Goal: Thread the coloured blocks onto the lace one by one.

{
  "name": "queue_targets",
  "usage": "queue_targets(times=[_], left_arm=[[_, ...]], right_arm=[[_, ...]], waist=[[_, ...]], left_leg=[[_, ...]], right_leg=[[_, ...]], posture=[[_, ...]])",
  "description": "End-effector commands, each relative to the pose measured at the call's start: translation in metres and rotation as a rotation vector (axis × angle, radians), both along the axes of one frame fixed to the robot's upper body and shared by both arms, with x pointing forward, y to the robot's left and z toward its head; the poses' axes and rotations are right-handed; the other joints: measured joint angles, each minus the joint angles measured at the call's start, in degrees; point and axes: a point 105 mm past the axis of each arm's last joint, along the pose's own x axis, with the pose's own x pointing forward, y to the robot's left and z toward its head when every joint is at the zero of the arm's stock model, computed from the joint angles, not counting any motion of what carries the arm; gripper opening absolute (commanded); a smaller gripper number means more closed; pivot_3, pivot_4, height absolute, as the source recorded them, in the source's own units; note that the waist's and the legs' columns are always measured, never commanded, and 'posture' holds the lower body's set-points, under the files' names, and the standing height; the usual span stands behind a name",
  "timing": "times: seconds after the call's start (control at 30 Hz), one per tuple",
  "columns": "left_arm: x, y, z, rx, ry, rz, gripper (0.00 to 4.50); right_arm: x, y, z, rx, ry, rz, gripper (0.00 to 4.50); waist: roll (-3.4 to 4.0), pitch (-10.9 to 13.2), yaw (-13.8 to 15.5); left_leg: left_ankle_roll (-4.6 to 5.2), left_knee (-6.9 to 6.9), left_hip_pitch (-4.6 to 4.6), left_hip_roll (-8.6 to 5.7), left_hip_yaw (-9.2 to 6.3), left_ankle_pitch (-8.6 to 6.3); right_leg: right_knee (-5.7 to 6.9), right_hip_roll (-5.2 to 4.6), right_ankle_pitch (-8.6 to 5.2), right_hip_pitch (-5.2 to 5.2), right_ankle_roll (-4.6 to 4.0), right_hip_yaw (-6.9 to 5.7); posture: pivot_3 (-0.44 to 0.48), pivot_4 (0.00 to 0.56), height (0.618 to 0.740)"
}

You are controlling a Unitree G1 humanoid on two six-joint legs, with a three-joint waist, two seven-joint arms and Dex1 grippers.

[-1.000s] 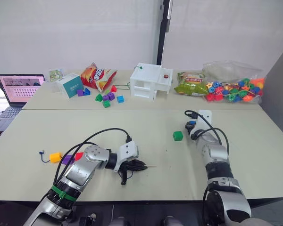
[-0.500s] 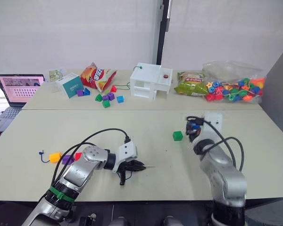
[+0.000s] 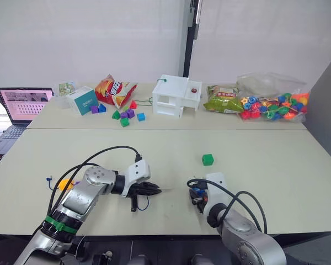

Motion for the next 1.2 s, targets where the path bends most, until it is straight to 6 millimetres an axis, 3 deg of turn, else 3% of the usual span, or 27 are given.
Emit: queue_targets(times=[0.03, 0.1, 0.17, 0.37, 0.4, 0.5, 0.6, 0.73, 0.9, 1.13, 1.17, 1.2], left_arm=[[-0.002, -0.003, 0.011, -0.01, -0.037, -0.021, 0.0], [-0.004, -0.003, 0.01, -0.011, -0.035, -0.019, 0.0], [-0.004, -0.003, 0.01, -0.013, -0.034, -0.015, 0.0], [-0.007, -0.003, 0.01, -0.016, -0.037, -0.008, 0.0], [-0.007, -0.004, 0.009, -0.016, -0.038, -0.007, 0.0], [-0.009, -0.006, 0.009, -0.018, -0.04, -0.007, 0.0], [-0.014, -0.009, 0.01, -0.026, -0.033, -0.018, 0.0], [-0.016, -0.011, 0.01, -0.028, -0.03, -0.019, 0.0], [-0.021, -0.013, 0.009, -0.03, -0.021, -0.019, 0.0], [-0.027, -0.015, 0.009, -0.031, -0.009, -0.014, 0.0], [-0.027, -0.015, 0.01, -0.029, -0.009, -0.013, 0.0], [-0.027, -0.014, 0.01, -0.028, -0.009, -0.012, 0.0]], right_arm=[[0.003, 0.004, -0.005, 0.008, -0.001, 0.022, 1.22], [0.006, -0.002, 0.009, 0.032, -0.067, -0.005, 1.22], [0.006, -0.003, 0.025, 0.053, -0.127, 0.021, 2.28], [0.003, -0.006, 0.065, 0.046, -0.214, 0.198, 4.34], [0.002, -0.006, 0.072, 0.032, -0.219, 0.287, 4.46], [-0.004, -0.007, 0.078, -0.002, -0.174, 0.508, 4.46], [-0.012, -0.019, 0.069, -0.166, -0.093, 0.856, 4.46], [-0.006, -0.035, 0.056, -0.355, -0.094, 1.093, 4.46], [0.017, -0.039, 0.034, -0.466, -0.107, 1.233, 4.46], [0.043, -0.038, 0.02, -0.482, -0.114, 1.252, 4.46], [0.043, -0.039, 0.017, -0.48, -0.1, 1.259, 3.92], [0.042, -0.041, 0.014, -0.474, -0.087, 1.261, 3.67]], waist=[[0.0, 0.0, 0.0], [0.0, 0.0, 0.0], [0.0, 0.0, 0.04], [0.0, 0.01, 0.15], [-0.01, 0.01, 0.16], [-0.02, 0.02, 0.22], [0.02, 0.07, 0.27], [-0.02, 0.09, 0.07], [-0.05, 0.11, -0.08], [-0.06, 0.12, 0.88], [-0.05, 0.12, 1.04], [-0.06, 0.12, 1.17]], left_leg=[[0.0, 0.0, 0.05, 0.01, 0.0, 0.0], [0.0, 0.0, 0.14, 0.03, 0.0, 0.0], [0.0, 0.0, 0.12, 0.02, 0.0, 0.0], [0.0, 0.0, 0.0, 0.0, 0.0, 0.0], [0.0, 0.0, 0.0, 0.0, 0.0, 0.0], [0.01, 0.0, 0.0, -0.01, 0.0, -0.01], [0.07, 0.0, 0.01, -0.02, 0.0, -0.04], [0.15, -0.03, 0.24, 0.07, -0.01, -0.09], [0.14, -0.02, 0.27, 0.11, 0.02, -0.09], [0.13, -0.01, 0.2, 0.04, 0.01, -0.08], [0.14, -0.01, 0.19, 0.02, 0.01, -0.09], [0.14, -0.01, 0.19, 0.0, 0.01, -0.09]], right_leg=[[0.0, 0.0, 0.0, 0.05, 0.0, 0.0], [0.0, 0.02, -0.01, 0.15, -0.02, 0.0], [0.0, 0.01, -0.01, 0.13, -0.02, 0.01], [0.02, -0.01, -0.01, 0.0, -0.02, 0.01], [0.02, -0.02, -0.01, 0.0, -0.02, 0.0], [-0.03, -0.05, -0.01, 0.06, -0.02, -0.01], [-0.13, -0.05, -0.01, 0.14, -0.01, -0.06], [-0.39, 0.01, -0.02, 0.52, 0.0, -0.17], [-0.36, 0.02, -0.02, 0.53, 0.0, -0.12], [-0.33, -0.12, -0.01, 0.48, 0.01, -0.13], [-0.33, -0.15, 0.0, 0.48, 0.02, -0.13], [-0.34, -0.18, 0.0, 0.48, 0.03, -0.13]], posture=[[0.0, 0.15, 0.74], [0.0, 0.15, 0.74], [0.0, 0.15, 0.74], [0.0, 0.15, 0.74], [0.0, 0.15, 0.74], [0.0, 0.15, 0.74], [0.0, 0.15, 0.74], [0.0, 0.15, 0.74], [0.0, 0.15, 0.74], [0.0, 0.15, 0.74], [0.0, 0.15, 0.74], [0.0, 0.15, 0.74]])
